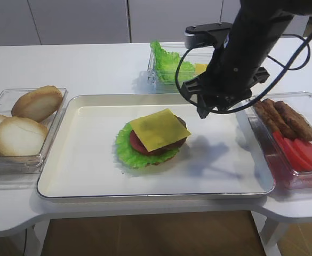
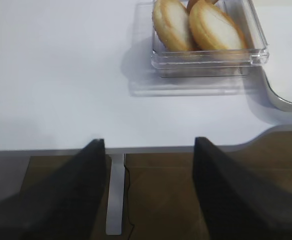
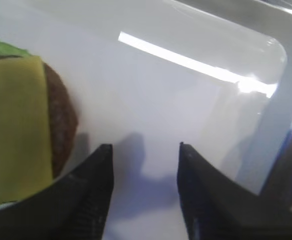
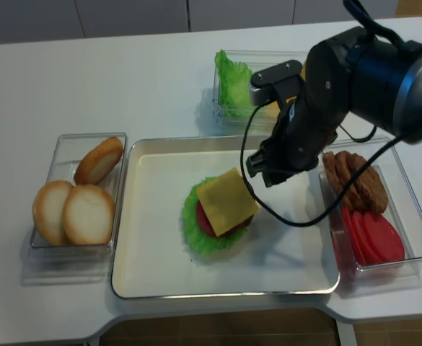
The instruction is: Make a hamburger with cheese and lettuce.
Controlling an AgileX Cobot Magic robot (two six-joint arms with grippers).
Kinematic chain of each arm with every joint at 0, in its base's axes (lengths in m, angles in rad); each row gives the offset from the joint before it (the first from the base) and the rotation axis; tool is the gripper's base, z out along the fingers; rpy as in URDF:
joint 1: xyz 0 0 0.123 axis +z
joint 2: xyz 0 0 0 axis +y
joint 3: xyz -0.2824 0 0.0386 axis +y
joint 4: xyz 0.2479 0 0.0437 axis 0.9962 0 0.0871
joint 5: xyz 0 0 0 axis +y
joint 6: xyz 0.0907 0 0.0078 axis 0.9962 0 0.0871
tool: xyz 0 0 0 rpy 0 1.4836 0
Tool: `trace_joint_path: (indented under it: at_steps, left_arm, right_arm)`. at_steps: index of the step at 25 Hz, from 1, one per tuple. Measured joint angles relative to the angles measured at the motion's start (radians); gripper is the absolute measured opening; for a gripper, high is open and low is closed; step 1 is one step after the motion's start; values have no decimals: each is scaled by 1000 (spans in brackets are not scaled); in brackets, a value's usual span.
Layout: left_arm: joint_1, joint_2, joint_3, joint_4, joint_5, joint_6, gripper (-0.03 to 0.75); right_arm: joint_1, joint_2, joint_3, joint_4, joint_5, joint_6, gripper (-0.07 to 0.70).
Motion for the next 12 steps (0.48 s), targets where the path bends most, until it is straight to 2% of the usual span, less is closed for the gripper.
trace_joint_path:
  at_steps: [12]
  left_arm:
    - [0, 0, 0, 0, 0, 0, 416]
  right_arm:
    - [-196, -72, 0, -4, 90, -4, 337]
